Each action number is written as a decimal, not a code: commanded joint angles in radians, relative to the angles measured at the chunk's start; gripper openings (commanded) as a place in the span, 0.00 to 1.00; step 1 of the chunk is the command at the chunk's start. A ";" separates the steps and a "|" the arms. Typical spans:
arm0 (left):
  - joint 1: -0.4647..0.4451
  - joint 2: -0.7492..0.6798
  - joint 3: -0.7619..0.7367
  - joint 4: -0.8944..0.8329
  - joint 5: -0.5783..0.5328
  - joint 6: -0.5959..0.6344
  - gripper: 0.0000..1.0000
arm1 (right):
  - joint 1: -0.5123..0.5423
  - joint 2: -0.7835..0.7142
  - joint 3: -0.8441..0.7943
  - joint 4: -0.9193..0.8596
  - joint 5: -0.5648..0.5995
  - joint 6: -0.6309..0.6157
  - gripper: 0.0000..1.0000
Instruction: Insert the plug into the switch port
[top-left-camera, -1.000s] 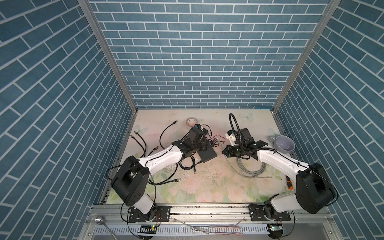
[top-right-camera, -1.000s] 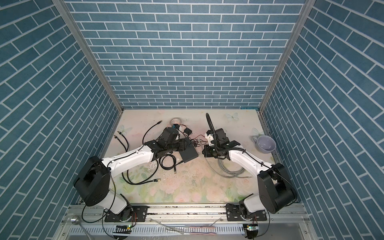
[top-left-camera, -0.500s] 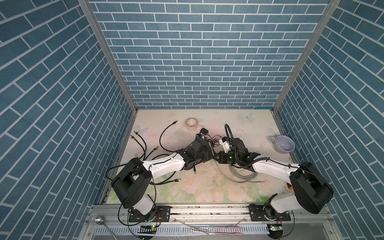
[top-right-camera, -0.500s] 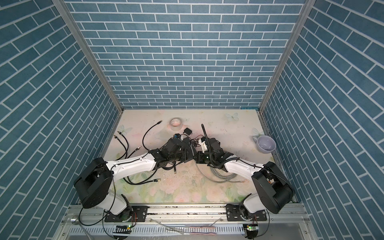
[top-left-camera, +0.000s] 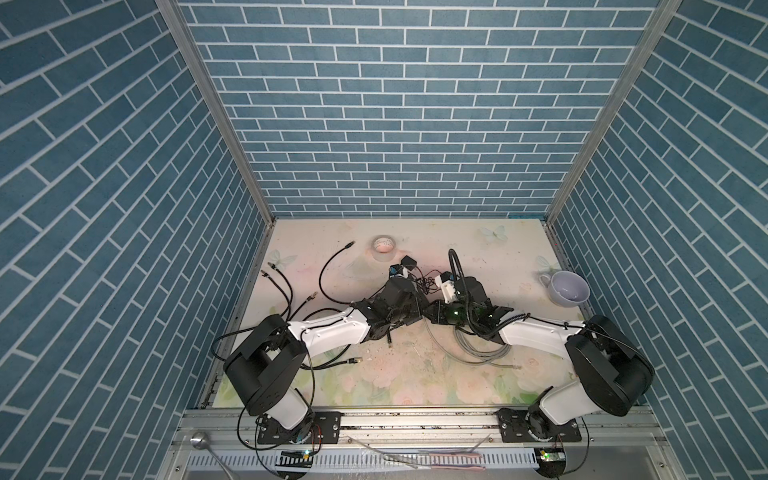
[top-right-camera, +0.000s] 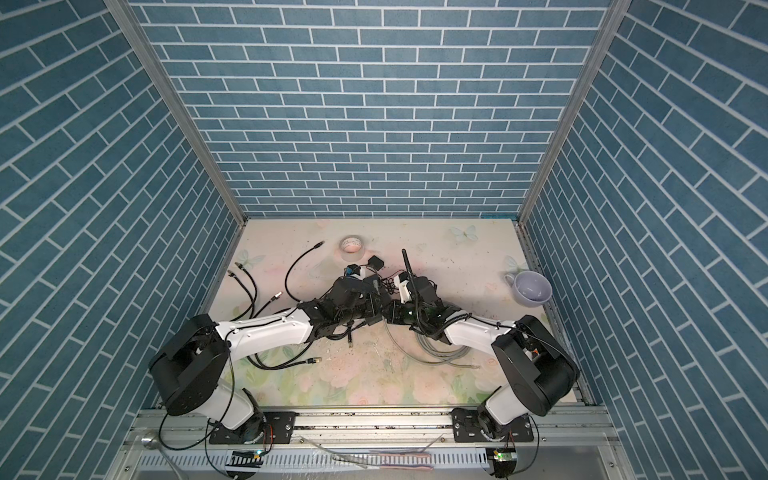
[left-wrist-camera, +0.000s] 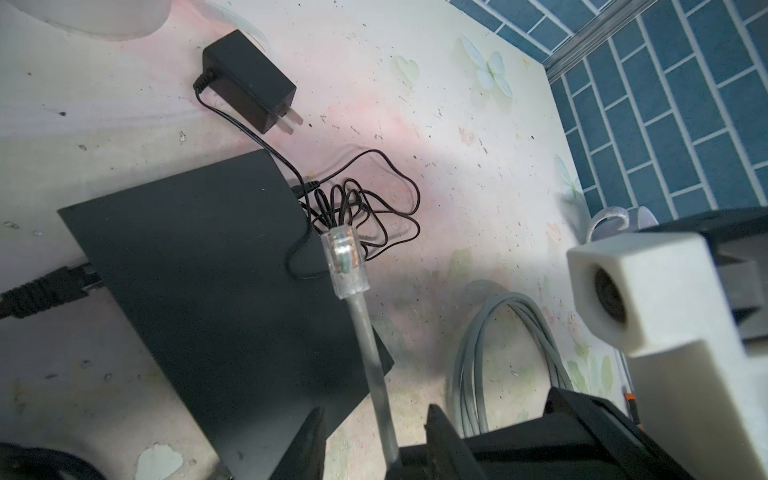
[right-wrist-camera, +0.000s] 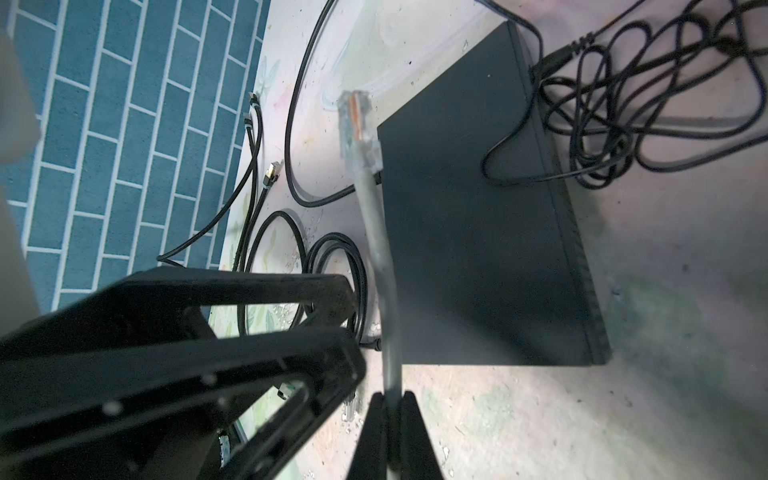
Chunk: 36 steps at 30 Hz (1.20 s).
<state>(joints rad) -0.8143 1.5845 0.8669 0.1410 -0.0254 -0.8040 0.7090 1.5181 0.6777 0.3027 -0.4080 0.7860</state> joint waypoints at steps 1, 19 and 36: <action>0.011 0.045 -0.006 0.027 -0.017 -0.014 0.39 | 0.009 0.009 -0.010 0.051 -0.011 0.032 0.05; 0.020 0.053 -0.128 0.189 0.125 0.289 0.00 | -0.069 -0.052 0.014 -0.206 -0.060 -0.098 0.42; 0.018 0.045 -0.165 0.259 0.240 0.417 0.00 | -0.148 0.021 0.142 -0.180 -0.060 0.047 0.48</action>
<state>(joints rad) -0.7979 1.6257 0.7128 0.3824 0.1902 -0.4210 0.5594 1.5345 0.7967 0.0822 -0.4736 0.7750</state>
